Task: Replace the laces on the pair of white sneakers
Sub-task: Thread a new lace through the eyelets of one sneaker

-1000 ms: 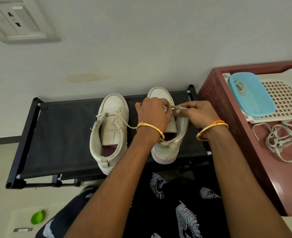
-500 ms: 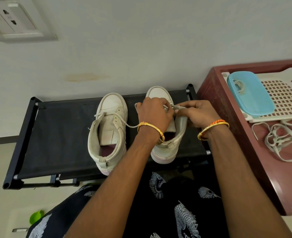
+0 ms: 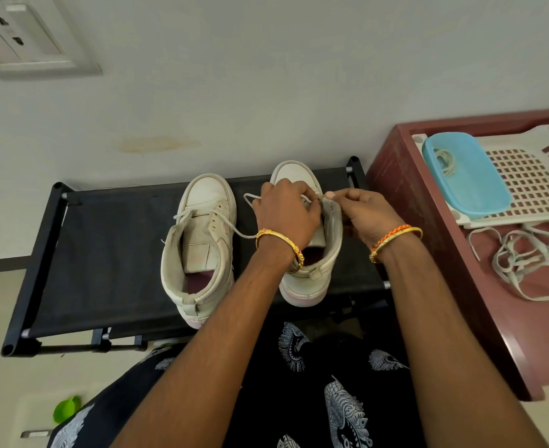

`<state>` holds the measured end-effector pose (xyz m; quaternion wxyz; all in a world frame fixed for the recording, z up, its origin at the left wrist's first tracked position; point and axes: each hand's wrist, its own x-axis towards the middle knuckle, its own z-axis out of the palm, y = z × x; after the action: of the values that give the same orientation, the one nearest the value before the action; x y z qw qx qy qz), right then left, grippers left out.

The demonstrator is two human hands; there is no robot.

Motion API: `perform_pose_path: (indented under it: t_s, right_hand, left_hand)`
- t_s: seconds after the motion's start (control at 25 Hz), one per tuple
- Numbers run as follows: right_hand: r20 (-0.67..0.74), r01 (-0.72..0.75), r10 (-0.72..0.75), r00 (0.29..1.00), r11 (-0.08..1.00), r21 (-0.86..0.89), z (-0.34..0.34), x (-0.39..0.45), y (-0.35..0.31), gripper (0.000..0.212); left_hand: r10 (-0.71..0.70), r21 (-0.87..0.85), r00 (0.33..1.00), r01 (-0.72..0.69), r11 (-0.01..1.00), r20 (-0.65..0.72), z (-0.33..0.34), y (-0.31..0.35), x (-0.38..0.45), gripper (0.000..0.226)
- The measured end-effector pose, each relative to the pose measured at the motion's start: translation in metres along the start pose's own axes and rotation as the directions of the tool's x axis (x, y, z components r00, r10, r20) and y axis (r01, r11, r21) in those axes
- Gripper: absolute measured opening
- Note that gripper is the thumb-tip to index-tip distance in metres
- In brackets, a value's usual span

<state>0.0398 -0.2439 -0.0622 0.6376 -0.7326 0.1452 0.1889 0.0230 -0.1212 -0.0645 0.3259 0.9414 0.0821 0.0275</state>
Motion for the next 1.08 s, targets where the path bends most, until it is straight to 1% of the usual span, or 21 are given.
perform_pose_path:
  t_s: [0.08, 0.12, 0.2, 0.28, 0.36, 0.44, 0.52, 0.56, 0.64, 0.72, 0.76, 0.84, 0.88, 0.92, 0.96, 1.0, 1.04, 1.08]
  right_hand:
    - [-0.046, 0.029, -0.029, 0.999, 0.999, -0.014, 0.003, 0.003, 0.004, 0.014]
    - [-0.068, 0.025, -0.026, 0.997, 1.0, -0.012, 0.003, 0.005, 0.006, 0.015]
    - [-0.112, -0.011, 0.013, 0.994, 1.0, 0.021, 0.002, 0.009, 0.008, 0.016]
    - [-0.176, -0.028, 0.046, 0.983, 0.994, 0.103, -0.003, 0.01, 0.009, 0.018]
    - [-0.221, 0.017, 0.043, 0.974, 0.965, 0.262, -0.011, 0.006, 0.006, 0.019]
    - [-0.232, 0.114, -0.01, 0.973, 0.89, 0.442, -0.02, -0.003, 0.002, 0.02]
    - [-0.215, 0.201, -0.083, 0.973, 0.761, 0.617, -0.029, -0.013, -0.002, 0.021]
    - [-0.193, 0.214, -0.109, 0.975, 0.687, 0.694, -0.033, -0.018, -0.004, 0.023]
    - [-0.124, 0.193, -0.159, 0.98, 0.566, 0.802, -0.038, -0.029, -0.009, 0.029]
    - [-0.06, 0.164, -0.215, 0.975, 0.508, 0.846, -0.044, -0.039, -0.013, 0.03]
    - [-0.046, 0.159, -0.227, 0.973, 0.514, 0.843, -0.047, -0.042, -0.016, 0.027]
    - [-0.038, 0.158, -0.213, 0.976, 0.582, 0.797, -0.049, -0.044, -0.016, 0.022]
    - [-0.045, 0.16, -0.191, 0.981, 0.65, 0.743, -0.049, -0.041, -0.014, 0.021]
    - [-0.069, 0.172, -0.167, 0.983, 0.743, 0.646, -0.046, -0.039, -0.012, 0.02]
    - [-0.12, 0.196, -0.158, 0.98, 0.857, 0.477, -0.042, -0.034, -0.007, 0.018]
    - [-0.17, 0.219, -0.182, 0.968, 0.948, 0.231, -0.036, -0.03, -0.003, 0.016]
    - [-0.193, 0.234, -0.234, 0.953, 0.972, -0.025, -0.029, -0.025, 0.002, 0.013]
    - [-0.164, 0.252, -0.288, 0.944, 0.945, -0.208, -0.022, -0.021, 0.005, 0.008]
  left_hand:
    - [0.002, 0.008, 1.0, -0.002, 1.0, 0.022, -0.001, 0.0, -0.003, 0.023]
    - [-0.003, -0.013, 1.0, 0.004, 1.0, 0.021, -0.002, 0.001, -0.006, 0.03]
    - [-0.035, -0.066, 0.999, 0.035, 0.997, 0.001, -0.004, 0.0, -0.012, 0.049]
    - [-0.085, -0.128, 0.996, 0.083, 0.988, -0.01, -0.007, -0.005, -0.015, 0.062]
    - [-0.128, -0.156, 0.991, 0.131, 0.979, 0.026, -0.011, -0.01, -0.016, 0.067]
    - [-0.131, -0.111, 0.988, 0.139, 0.984, 0.078, -0.014, -0.017, -0.016, 0.069]
    - [-0.125, -0.064, 0.986, 0.133, 0.989, 0.108, -0.017, -0.022, -0.016, 0.071]
    - [-0.129, -0.052, 0.984, 0.136, 0.989, 0.122, -0.019, -0.024, -0.017, 0.072]
    - [-0.128, -0.046, 0.978, 0.138, 0.989, 0.162, -0.022, -0.027, -0.018, 0.074]
    - [-0.11, -0.032, 0.973, 0.119, 0.992, 0.201, -0.024, -0.029, -0.019, 0.075]
    - [-0.107, -0.029, 0.971, 0.115, 0.993, 0.214, -0.024, -0.03, -0.019, 0.076]
    - [-0.118, -0.044, 0.964, 0.132, 0.99, 0.238, -0.024, -0.033, -0.02, 0.075]
    - [-0.126, -0.054, 0.96, 0.144, 0.988, 0.251, -0.024, -0.033, -0.02, 0.075]
    - [-0.132, -0.059, 0.956, 0.152, 0.987, 0.261, -0.023, -0.034, -0.02, 0.073]
    - [-0.134, -0.063, 0.954, 0.156, 0.986, 0.267, -0.023, -0.033, -0.02, 0.071]
    - [-0.132, -0.074, 0.955, 0.156, 0.985, 0.265, -0.023, -0.032, -0.02, 0.069]
    - [-0.129, -0.092, 0.957, 0.157, 0.983, 0.259, -0.023, -0.031, -0.02, 0.067]
    - [-0.128, -0.114, 0.959, 0.161, 0.98, 0.251, -0.024, -0.03, -0.02, 0.064]
